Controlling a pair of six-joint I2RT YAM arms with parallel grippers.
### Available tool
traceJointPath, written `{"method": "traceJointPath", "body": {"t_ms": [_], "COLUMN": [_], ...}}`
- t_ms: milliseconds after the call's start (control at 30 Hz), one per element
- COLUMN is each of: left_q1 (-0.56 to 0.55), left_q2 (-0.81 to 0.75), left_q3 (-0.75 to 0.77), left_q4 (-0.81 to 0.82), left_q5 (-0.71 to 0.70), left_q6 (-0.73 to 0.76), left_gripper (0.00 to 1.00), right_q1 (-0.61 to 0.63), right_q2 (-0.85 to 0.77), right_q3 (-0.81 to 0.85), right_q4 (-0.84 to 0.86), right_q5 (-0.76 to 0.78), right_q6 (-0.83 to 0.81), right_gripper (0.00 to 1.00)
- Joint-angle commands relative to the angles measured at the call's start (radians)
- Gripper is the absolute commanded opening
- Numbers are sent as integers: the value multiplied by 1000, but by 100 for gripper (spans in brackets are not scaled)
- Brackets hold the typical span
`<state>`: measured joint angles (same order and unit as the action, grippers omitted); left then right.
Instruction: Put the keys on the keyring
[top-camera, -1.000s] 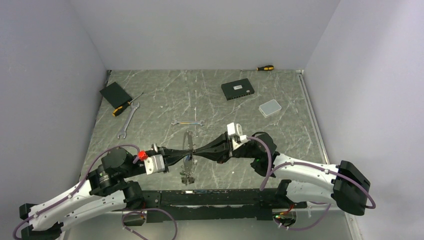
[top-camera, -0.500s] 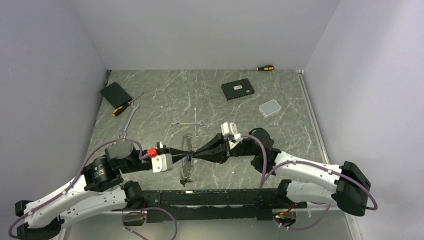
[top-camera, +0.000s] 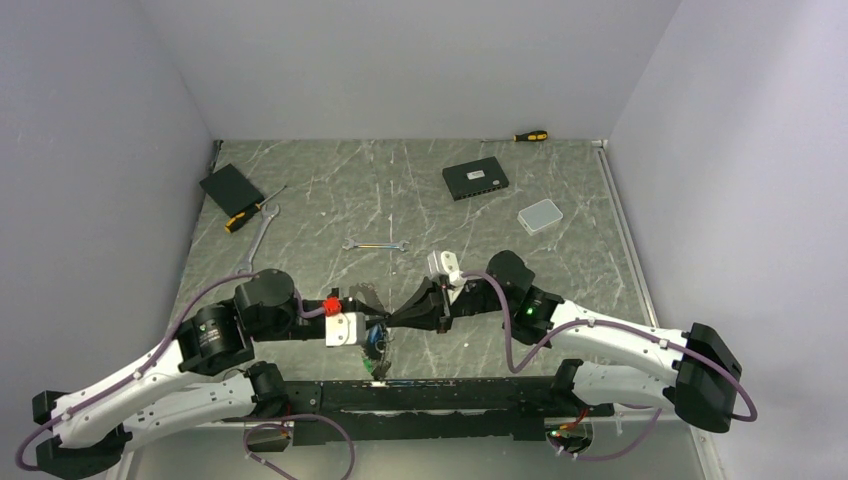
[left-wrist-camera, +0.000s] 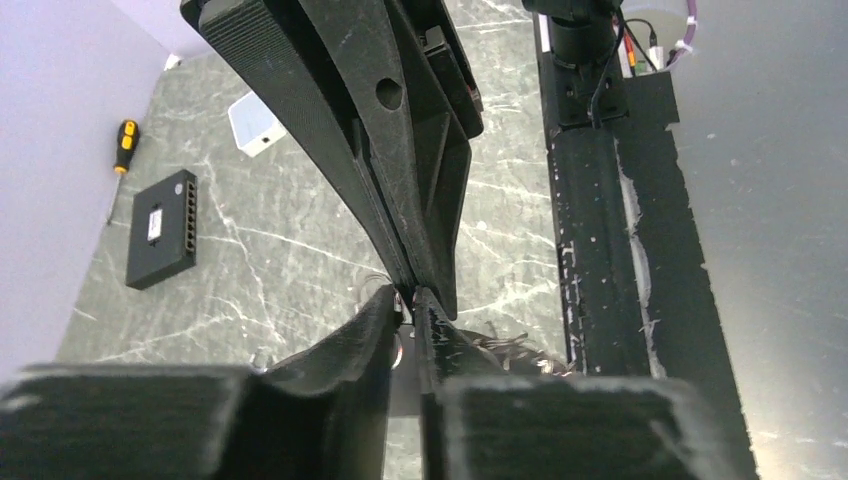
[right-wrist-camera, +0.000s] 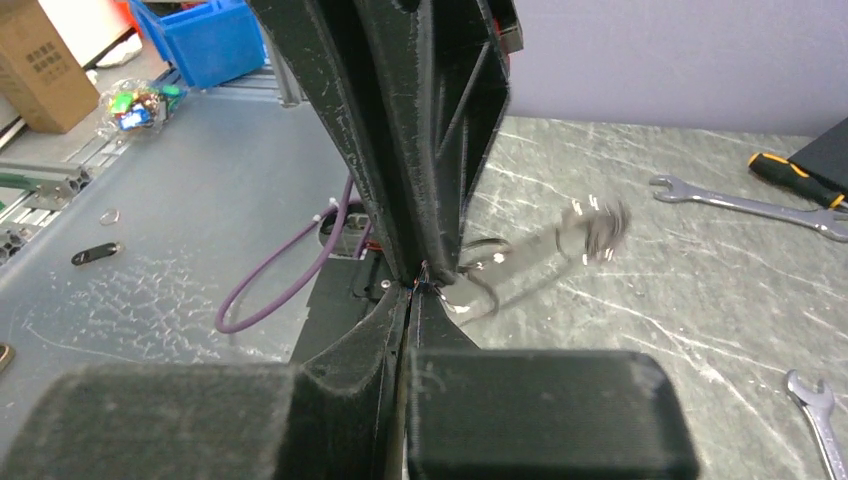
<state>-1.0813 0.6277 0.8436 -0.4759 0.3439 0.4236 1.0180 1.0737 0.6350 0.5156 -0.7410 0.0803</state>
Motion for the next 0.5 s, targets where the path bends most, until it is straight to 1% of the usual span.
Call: {"method": "traceJointPath", "body": {"t_ms": [0, 67, 100, 300, 467], "left_q1": [-6, -6, -6, -6, -6], "left_q2": [1, -37, -59, -188, -253], "left_q3": [-29, -52, -64, -125, -164], "left_q4": [98, 121, 132, 181, 182], "left_q5": [48, 28, 14, -60, -71], "left_q6": [-14, -40, -54, -134, -160], "left_gripper": [28, 42, 44, 45, 44], "right_q1": [21, 21, 21, 19, 19], "right_q2": [-21, -37, -47, -98, -89], "right_q3": [46, 30, 20, -51, -54], "right_q4": [180, 199, 213, 358, 408], "right_q5": [0, 29, 47, 179, 191], "right_q6": [-16, -21, -22, 18, 38], "right_gripper": [0, 0, 0, 0, 0]}}
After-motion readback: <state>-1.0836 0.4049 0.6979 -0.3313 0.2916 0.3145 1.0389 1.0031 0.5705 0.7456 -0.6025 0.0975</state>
